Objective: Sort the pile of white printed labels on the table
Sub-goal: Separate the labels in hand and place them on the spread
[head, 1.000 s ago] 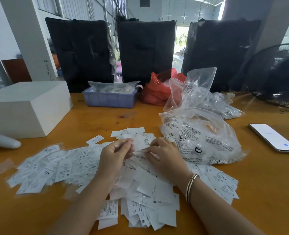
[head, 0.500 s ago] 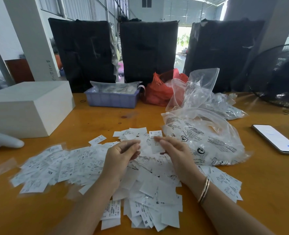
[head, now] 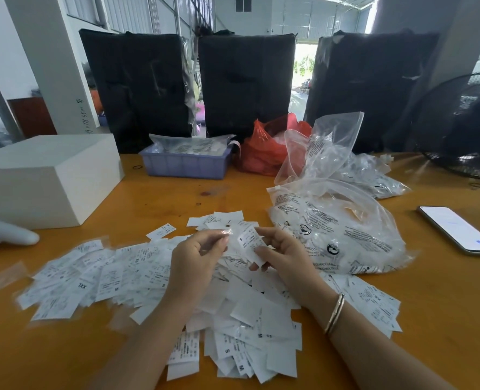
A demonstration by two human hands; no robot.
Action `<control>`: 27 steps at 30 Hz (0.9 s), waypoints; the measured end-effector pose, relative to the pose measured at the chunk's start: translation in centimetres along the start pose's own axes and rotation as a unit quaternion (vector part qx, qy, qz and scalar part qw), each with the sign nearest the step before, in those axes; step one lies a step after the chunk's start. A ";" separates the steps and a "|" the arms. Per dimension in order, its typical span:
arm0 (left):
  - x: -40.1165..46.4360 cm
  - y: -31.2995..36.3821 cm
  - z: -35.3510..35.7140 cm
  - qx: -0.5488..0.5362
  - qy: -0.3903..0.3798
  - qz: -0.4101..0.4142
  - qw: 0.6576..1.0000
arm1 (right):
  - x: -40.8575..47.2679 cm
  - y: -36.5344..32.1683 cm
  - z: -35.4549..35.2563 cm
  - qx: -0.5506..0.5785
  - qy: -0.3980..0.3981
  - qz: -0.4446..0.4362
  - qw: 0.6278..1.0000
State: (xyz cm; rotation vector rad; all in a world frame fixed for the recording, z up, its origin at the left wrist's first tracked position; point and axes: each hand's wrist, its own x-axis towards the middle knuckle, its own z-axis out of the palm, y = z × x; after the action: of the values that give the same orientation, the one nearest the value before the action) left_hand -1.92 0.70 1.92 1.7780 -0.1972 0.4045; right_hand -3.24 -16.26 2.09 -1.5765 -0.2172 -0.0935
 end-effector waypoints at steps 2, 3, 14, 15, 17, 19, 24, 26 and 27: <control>-0.1 0.1 0.0 0.005 -0.005 0.004 1.000 | 0.0 0.1 0.0 -0.003 0.002 -0.007 1.000; -0.1 0.2 0.0 0.008 -0.005 0.008 1.000 | 0.1 0.1 -0.1 0.004 0.011 -0.011 1.000; -0.2 0.2 0.1 -0.009 0.005 0.000 1.000 | 0.3 0.4 -0.4 0.011 0.050 -0.027 0.998; -0.2 0.2 0.1 -0.012 0.005 -0.003 1.000 | 0.4 0.3 -0.5 0.007 0.054 -0.028 0.998; -0.1 0.1 0.1 -0.015 0.004 -0.006 1.000 | 0.3 0.2 -0.4 -0.009 0.041 -0.031 0.999; -0.2 0.1 0.1 -0.017 -0.001 -0.008 1.000 | 0.1 0.2 -0.2 -0.022 0.014 -0.031 0.999; -0.3 0.1 0.1 -0.014 -0.016 -0.003 1.000 | -0.1 -0.1 -0.1 -0.051 -0.024 -0.028 0.998; -0.3 0.1 0.0 -0.010 -0.022 0.001 1.000 | -0.2 0.0 0.0 -0.068 -0.037 -0.025 0.997; -0.2 0.1 0.0 -0.009 -0.030 0.003 1.000 | -0.3 0.1 -0.1 -0.079 -0.042 -0.025 0.996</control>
State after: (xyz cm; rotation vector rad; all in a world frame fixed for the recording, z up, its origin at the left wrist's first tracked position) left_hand -2.20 0.65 1.95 1.7739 -0.2467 0.3526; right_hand -3.48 -16.36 1.93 -1.7349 -0.3221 -0.0851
